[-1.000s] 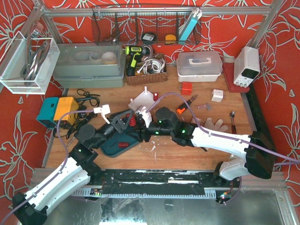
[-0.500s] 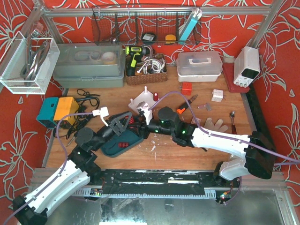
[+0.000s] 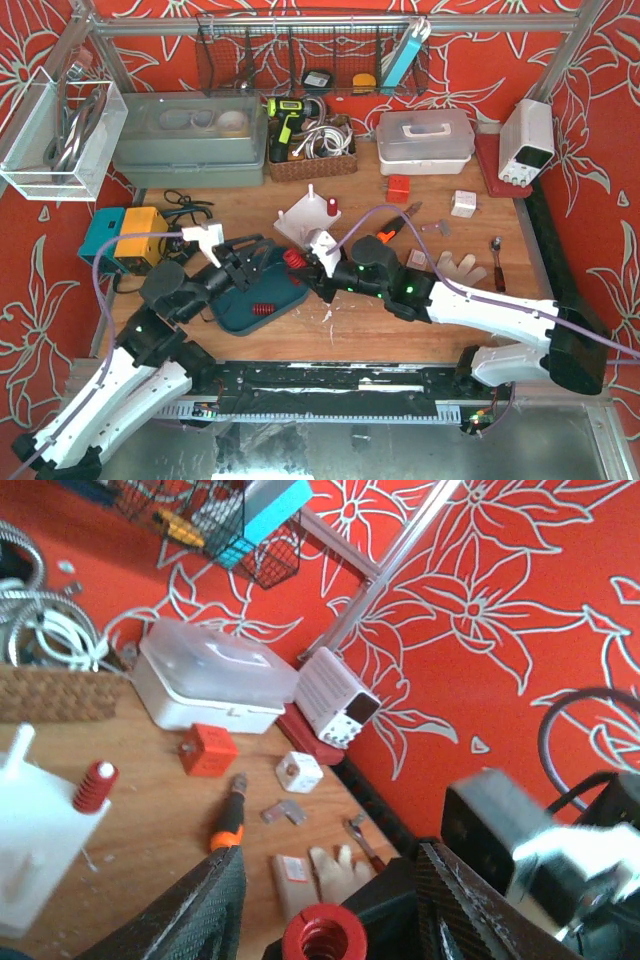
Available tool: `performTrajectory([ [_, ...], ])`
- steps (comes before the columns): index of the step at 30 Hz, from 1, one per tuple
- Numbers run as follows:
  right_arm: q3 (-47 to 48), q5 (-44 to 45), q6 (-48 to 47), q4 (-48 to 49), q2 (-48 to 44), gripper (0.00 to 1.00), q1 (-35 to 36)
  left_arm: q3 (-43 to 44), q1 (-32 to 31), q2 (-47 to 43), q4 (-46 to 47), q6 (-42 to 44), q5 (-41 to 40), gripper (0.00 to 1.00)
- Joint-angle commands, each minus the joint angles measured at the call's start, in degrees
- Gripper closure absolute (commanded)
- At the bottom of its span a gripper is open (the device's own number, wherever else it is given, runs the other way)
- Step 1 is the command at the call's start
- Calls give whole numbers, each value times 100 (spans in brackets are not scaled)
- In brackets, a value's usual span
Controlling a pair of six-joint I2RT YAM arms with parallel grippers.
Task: Install the large spring
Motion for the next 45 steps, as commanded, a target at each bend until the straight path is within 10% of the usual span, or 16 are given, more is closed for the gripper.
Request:
performTrajectory([
  [1, -507, 791, -1447, 256, -457, 100, -17, 1049, 21, 538, -1880, 968, -129, 49],
  [11, -727, 1110, -2369, 967, -260, 100, -13, 2036, 21, 1900, -2897, 1277, 1351, 33],
  [29, -801, 860, -2196, 1137, -126, 100, -17, 1796, 12, 2492, -2256, 1042, 1770, 52],
  [39, -780, 889, -2088, 997, -76, 100, -17, 1727, 12, 2459, -1994, 1010, 1646, 95],
  [45, -579, 1771, -1629, -60, -304, 26, -24, 1920, 21, 2507, -2075, 1140, 904, 100],
])
